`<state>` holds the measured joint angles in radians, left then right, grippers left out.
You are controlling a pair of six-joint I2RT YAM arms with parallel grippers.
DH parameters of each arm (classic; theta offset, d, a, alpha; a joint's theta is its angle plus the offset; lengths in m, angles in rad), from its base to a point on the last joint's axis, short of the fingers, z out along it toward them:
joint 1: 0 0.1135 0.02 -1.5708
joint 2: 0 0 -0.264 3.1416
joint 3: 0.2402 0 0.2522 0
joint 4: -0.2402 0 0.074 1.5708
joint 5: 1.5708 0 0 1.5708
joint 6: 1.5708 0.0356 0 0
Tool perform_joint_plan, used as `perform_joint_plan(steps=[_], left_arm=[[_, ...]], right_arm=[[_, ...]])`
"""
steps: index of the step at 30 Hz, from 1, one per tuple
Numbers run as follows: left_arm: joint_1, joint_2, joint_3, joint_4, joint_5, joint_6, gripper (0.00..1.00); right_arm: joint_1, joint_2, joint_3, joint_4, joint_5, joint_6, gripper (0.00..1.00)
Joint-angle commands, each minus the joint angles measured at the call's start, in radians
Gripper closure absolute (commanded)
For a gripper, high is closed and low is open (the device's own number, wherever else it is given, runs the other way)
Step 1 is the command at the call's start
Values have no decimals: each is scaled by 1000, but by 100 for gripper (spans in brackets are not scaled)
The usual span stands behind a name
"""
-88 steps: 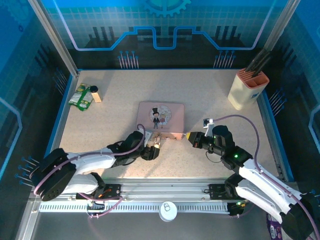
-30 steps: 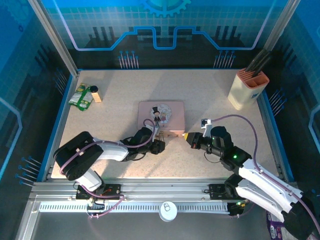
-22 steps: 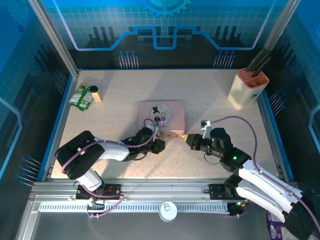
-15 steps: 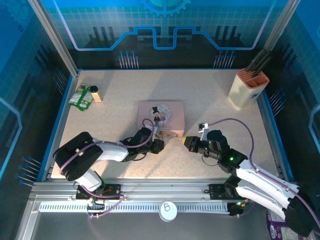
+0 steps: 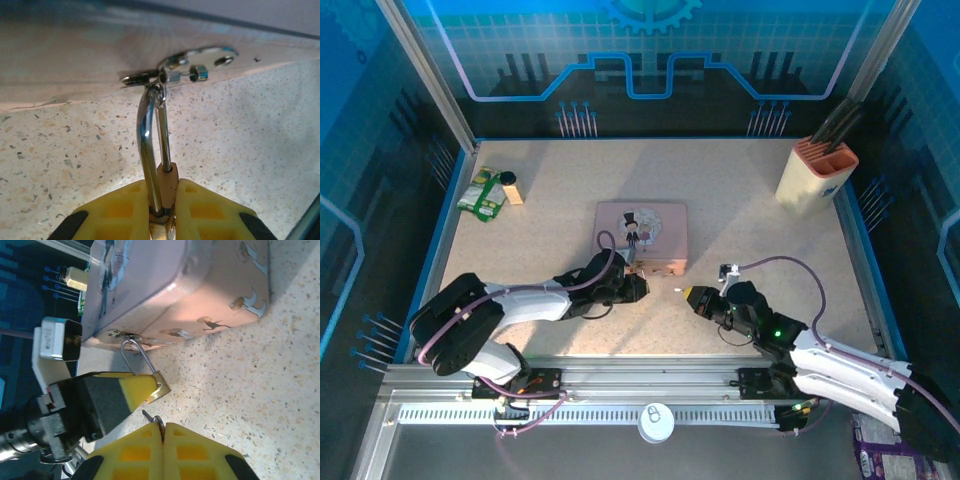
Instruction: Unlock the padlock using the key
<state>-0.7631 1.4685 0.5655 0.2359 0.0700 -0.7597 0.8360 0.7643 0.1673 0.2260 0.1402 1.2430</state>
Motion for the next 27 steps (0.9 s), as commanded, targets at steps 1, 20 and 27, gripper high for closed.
perform_joint_plan(steps=[1,20,27], left_arm=[[1,-48,71,-17,31,-81,88],[1,-37,28,247,76,-345,95],[2,-60,19,261,68,-356,96]], right_arm=[[49,-21,-29,90,142,96,100],[226,73,-51,238,365,251,100],[210,168,-25,329,279,261,100]])
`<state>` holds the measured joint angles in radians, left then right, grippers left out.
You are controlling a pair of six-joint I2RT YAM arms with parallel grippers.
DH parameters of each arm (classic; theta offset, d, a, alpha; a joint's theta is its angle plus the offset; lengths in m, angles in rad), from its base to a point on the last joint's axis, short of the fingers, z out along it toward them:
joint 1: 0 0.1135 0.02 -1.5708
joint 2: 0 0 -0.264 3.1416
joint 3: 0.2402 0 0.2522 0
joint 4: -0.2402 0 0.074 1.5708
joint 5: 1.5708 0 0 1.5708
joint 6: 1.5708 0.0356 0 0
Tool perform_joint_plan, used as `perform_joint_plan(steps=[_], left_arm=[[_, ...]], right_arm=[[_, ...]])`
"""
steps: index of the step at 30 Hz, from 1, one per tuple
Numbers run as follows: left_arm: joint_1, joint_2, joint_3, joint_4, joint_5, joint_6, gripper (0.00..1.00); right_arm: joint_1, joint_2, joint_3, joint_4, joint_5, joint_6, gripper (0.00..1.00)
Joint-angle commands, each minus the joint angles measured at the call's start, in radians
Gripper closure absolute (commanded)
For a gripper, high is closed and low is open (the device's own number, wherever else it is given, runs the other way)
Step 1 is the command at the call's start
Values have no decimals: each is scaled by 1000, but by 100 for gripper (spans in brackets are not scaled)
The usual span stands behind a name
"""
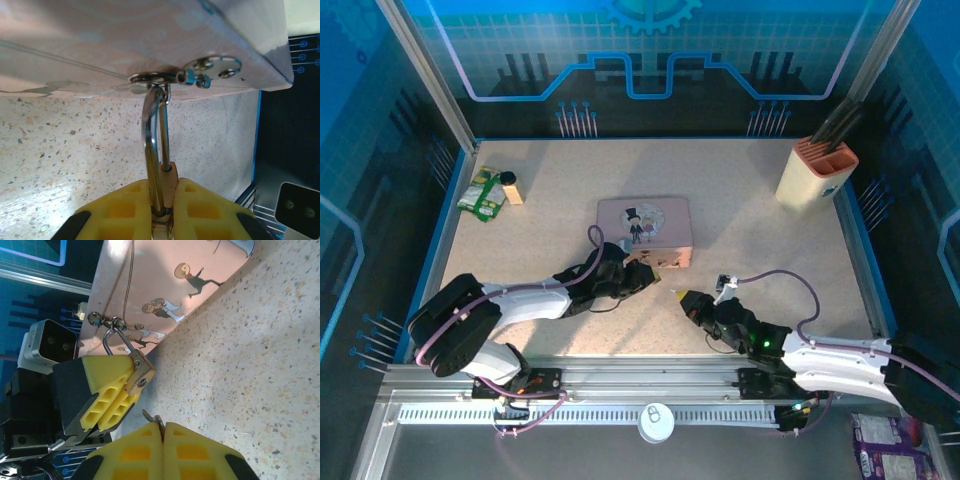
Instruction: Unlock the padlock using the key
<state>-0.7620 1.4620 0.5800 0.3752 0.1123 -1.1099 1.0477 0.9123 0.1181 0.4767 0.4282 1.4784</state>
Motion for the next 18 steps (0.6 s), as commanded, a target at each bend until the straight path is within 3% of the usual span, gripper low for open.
perform_joint_plan(steps=[1,7,18], left_arm=[[0,-55,4,124,25,-11,96],[-2,-64,-8,150,18,-49,97],[-26,-112,-29,152,-46,-144,100]], right_arm=[[-2,34,25,94,-10,29,100],[-2,133,30,259,-20,3,100],[8,192,25,327,46,71,100]])
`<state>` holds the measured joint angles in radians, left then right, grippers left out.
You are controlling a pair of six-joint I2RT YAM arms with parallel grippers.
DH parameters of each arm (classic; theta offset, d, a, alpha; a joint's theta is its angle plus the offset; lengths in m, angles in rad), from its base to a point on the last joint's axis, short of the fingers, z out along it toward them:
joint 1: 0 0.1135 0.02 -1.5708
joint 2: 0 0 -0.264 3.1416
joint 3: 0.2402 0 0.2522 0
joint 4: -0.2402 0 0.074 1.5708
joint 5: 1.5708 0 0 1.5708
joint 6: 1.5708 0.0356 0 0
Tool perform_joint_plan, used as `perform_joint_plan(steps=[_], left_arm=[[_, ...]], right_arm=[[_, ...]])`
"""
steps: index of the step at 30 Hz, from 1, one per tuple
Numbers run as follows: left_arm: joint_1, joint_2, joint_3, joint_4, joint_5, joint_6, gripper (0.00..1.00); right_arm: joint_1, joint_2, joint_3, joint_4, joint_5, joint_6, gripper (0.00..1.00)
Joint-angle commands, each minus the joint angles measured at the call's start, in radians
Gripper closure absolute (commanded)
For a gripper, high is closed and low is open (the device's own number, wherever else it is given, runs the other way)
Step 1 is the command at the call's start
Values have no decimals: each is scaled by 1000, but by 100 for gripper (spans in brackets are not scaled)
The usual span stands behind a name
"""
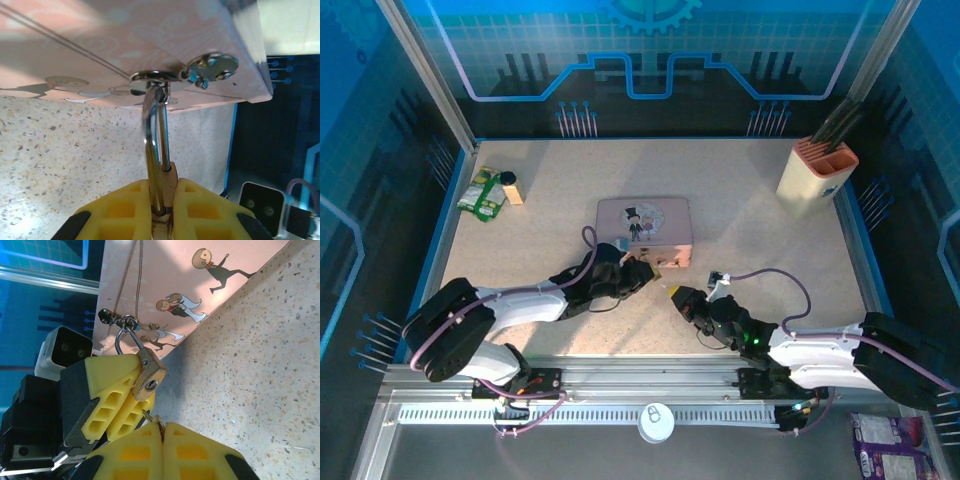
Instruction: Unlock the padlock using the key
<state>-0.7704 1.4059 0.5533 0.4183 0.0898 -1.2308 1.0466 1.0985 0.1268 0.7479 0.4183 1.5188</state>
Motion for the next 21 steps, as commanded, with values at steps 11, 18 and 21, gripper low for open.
perform_joint_plan(steps=[11,18,21], left_arm=[[-57,-48,-33,187,-101,-90,100],[-70,-49,-55,205,-139,-141,100],[-90,-57,-56,189,-172,-157,100]], right_arm=[[39,19,27,27,134,113,100],[58,58,23,60,155,135,100],[64,64,22,70,166,140,100]])
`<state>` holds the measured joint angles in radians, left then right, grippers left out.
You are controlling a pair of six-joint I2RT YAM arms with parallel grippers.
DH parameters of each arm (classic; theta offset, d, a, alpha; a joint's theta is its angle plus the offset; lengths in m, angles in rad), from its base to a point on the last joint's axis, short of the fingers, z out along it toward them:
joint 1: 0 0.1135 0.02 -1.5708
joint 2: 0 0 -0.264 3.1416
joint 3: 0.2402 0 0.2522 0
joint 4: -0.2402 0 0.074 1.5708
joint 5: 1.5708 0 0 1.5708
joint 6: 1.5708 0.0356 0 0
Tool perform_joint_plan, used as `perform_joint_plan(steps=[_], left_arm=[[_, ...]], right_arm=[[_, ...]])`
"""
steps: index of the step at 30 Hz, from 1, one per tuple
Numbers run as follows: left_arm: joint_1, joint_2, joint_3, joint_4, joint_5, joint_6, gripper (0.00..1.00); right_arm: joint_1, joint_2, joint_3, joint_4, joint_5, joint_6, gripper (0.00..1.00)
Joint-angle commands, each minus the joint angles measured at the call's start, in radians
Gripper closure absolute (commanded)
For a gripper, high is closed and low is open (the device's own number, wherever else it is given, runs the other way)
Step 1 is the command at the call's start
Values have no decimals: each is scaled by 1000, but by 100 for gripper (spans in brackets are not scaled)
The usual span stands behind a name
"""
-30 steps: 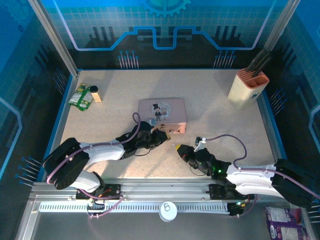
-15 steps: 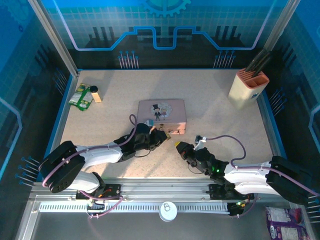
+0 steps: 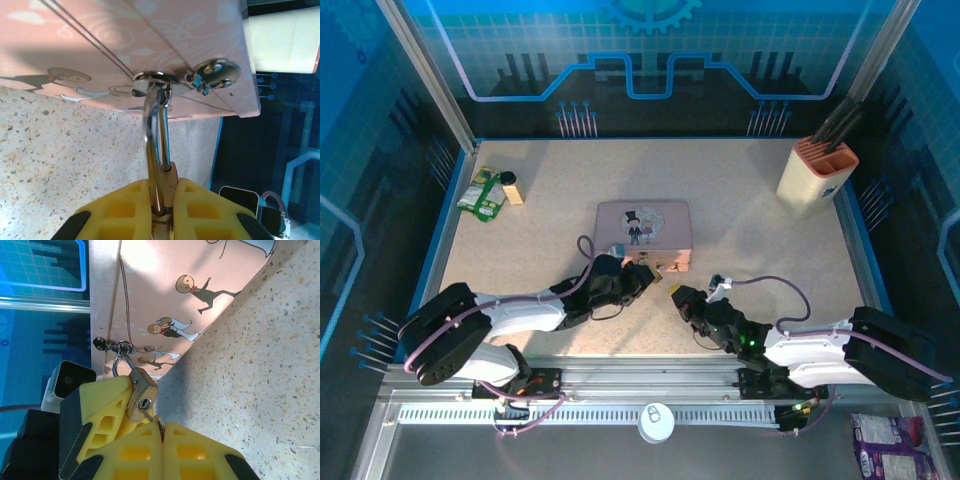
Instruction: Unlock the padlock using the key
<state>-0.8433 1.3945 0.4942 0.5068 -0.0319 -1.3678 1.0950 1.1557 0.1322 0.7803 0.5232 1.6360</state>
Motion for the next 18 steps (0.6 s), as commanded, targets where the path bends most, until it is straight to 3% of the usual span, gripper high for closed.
perform_joint_plan(steps=[1,11,18], left_arm=[[-21,-47,2,102,-56,-26,100],[-72,-97,-38,101,-167,-90,100],[-76,-97,-49,125,-167,-109,100]], right_arm=[[18,8,15,42,65,21,100],[32,24,6,55,86,51,100],[35,48,4,66,53,82,100]])
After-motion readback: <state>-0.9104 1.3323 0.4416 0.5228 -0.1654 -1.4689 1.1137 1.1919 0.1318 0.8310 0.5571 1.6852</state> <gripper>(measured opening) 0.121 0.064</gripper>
